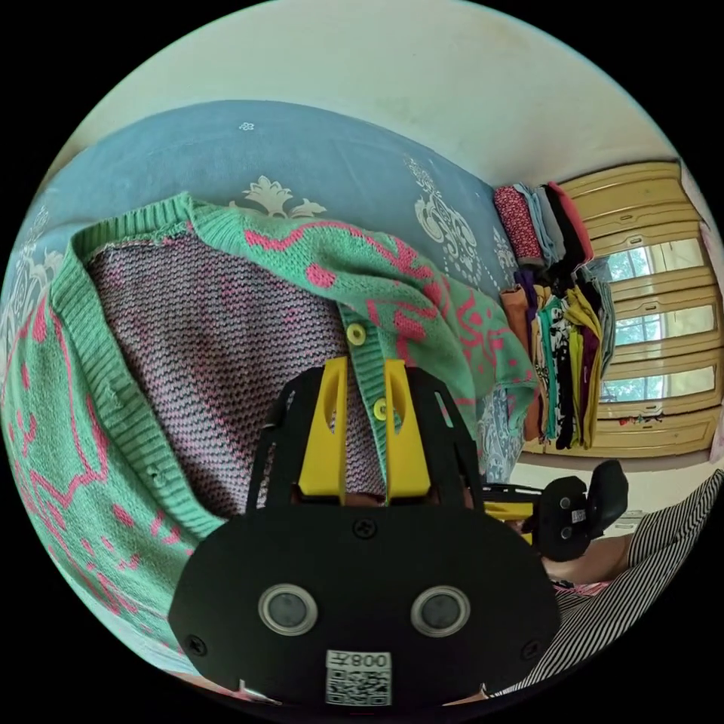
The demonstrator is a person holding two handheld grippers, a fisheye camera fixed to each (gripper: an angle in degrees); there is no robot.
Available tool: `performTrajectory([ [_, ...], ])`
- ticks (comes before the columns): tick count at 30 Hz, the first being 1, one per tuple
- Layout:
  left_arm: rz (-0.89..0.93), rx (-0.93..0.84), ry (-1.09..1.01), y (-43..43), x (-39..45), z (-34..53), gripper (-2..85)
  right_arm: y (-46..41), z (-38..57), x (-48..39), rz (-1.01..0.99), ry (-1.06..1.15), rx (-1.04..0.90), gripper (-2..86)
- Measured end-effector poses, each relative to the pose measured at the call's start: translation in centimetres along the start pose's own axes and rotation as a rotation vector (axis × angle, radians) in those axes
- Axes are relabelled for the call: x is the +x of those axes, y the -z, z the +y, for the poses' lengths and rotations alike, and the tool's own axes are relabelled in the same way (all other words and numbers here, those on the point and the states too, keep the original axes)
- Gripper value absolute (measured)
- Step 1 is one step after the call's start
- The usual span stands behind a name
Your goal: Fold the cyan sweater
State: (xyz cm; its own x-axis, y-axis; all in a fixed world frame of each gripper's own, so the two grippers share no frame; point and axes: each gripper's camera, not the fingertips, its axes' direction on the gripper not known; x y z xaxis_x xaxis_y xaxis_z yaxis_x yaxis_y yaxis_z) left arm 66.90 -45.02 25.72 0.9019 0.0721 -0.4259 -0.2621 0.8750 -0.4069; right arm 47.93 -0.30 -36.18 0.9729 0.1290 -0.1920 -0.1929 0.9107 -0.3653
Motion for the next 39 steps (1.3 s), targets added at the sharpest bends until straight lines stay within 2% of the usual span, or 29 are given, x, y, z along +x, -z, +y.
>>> performTrajectory([
  [2, -0.014, -0.065, -0.005, -2.4, 0.1, -0.6, 6.7, -0.5, -0.4, -0.3, 0.034, 0.0, -0.022, 7.7],
  [5, -0.071, -0.06, -0.02, -3.2, 0.5, -1.7, 3.8, -0.8, -0.6, -1.0, 0.086, 0.036, -0.044, 5.7],
  [8, -0.046, -0.062, -0.032, -3.3, 0.5, -2.5, 1.7, -1.0, -0.6, -1.3, 0.123, 0.039, -0.048, 1.8],
  [13, 0.031, -0.023, -0.015, -2.0, 0.0, -3.2, 0.5, -0.1, -0.1, -0.7, 0.033, 0.007, -0.036, 0.6],
  [20, 0.155, 0.067, 0.03, 0.7, -1.5, -3.2, 0.3, 3.1, 1.8, -1.8, -0.004, -0.037, 0.087, 4.2],
  [22, 0.153, 0.073, 0.03, 1.1, -1.7, -3.3, 0.3, 3.0, 2.0, -2.5, 0.022, -0.042, 0.086, 8.6],
  [25, 0.156, 0.071, 0.039, 1.3, -2.3, -3.5, 0.3, 1.7, 2.1, -3.8, -0.015, -0.037, 0.046, 10.5],
  [32, 0.19, 0.094, 0.063, 2.1, -3.5, -3.0, 0.3, -0.6, 1.0, -8.4, 0.223, 0.062, -0.028, 8.6],
  [39, 0.21, 0.107, 0.064, 3.5, -4.4, -2.8, 0.2, 1.7, 1.4, -11.7, 0.203, 0.096, 0.076, 7.7],
])
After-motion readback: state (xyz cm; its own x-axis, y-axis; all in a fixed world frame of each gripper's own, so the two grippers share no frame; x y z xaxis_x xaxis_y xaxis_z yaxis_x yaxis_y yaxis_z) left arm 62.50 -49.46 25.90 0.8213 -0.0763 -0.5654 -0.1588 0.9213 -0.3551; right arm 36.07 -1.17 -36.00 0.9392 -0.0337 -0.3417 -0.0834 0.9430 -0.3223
